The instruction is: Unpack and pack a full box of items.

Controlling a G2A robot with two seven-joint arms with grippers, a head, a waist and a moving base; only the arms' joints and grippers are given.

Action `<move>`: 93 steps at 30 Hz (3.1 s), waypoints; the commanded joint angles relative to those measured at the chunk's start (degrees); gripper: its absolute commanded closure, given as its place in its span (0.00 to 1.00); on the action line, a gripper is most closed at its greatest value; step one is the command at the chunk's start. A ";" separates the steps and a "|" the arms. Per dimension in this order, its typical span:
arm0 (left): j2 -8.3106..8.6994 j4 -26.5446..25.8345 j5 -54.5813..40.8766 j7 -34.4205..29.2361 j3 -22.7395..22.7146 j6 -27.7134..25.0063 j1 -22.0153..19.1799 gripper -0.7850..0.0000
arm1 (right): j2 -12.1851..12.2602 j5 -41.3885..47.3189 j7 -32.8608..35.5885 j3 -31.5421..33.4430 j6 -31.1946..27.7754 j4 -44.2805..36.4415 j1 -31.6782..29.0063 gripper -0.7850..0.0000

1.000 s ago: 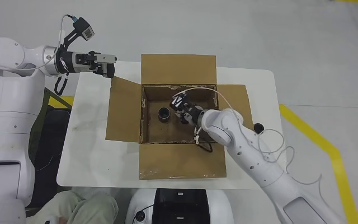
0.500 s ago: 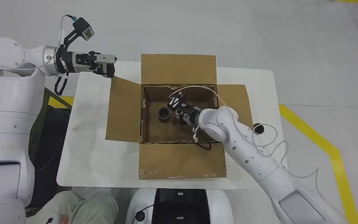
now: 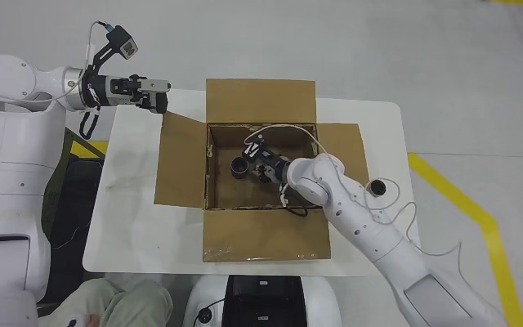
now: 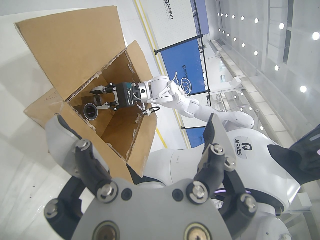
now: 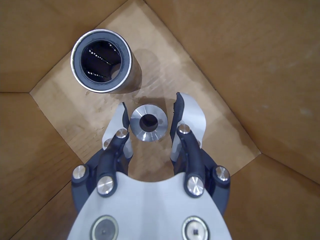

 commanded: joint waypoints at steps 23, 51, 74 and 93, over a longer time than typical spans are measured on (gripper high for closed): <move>0.00 0.00 0.00 0.00 0.00 0.00 0.00 0.00 | 5.18 -2.21 0.67 13.48 -5.81 -36.18 -18.95 0.27; 0.00 0.00 0.00 0.00 0.00 0.00 0.00 0.00 | 8.81 -4.02 -4.08 28.86 -8.38 -46.58 -35.69 0.00; 0.00 0.00 0.00 0.00 0.00 0.00 0.00 0.00 | 10.76 -0.09 0.94 46.52 -4.36 -48.69 -41.37 0.00; 0.00 0.00 0.00 0.00 0.00 0.00 0.00 0.00 | 12.87 6.22 -1.89 64.08 -14.27 -42.46 -51.55 0.00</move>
